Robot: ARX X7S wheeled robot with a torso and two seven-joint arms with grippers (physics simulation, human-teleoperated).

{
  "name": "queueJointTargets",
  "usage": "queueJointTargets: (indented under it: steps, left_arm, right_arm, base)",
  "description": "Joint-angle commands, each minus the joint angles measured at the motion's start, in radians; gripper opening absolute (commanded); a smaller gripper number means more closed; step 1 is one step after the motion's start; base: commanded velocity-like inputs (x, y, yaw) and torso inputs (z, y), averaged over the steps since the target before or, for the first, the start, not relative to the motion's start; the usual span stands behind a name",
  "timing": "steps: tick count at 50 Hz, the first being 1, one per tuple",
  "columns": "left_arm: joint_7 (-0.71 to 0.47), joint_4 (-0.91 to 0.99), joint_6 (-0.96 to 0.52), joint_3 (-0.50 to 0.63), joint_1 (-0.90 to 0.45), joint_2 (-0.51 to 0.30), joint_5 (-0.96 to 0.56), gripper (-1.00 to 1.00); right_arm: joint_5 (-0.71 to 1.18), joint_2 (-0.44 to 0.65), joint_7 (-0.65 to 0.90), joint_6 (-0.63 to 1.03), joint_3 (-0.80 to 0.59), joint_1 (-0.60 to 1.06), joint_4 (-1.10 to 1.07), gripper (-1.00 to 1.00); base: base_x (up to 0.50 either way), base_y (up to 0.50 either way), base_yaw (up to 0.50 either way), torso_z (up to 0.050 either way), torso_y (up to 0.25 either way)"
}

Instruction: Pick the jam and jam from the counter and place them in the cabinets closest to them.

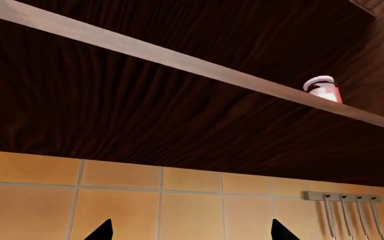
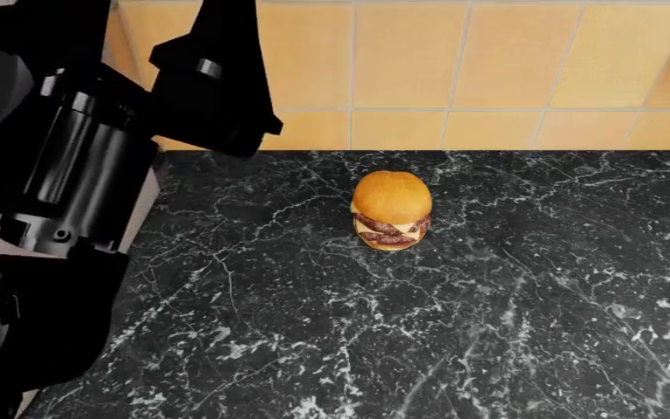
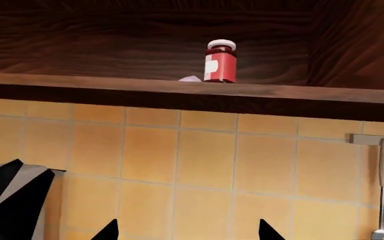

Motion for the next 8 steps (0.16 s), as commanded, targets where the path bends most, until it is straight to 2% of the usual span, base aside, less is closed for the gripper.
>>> queueJointTargets:
  steps: [1, 8]
  left_arm:
    - [-0.023, 0.046, 0.003, -0.007, 0.008, -0.023, 0.020, 1.00]
    - [-0.033, 0.071, 0.002, -0.014, 0.006, -0.034, 0.024, 1.00]
  right_arm:
    - [0.150, 0.088, 0.000, 0.024, 0.168, 0.000, -0.012, 1.00]
    - [0.220, 0.138, 0.000, 0.030, 0.261, -0.002, -0.012, 1.00]
  base:
    - [0.00, 0.00, 0.00, 0.000, 0.000]
    - [0.00, 0.00, 0.00, 0.000, 0.000]
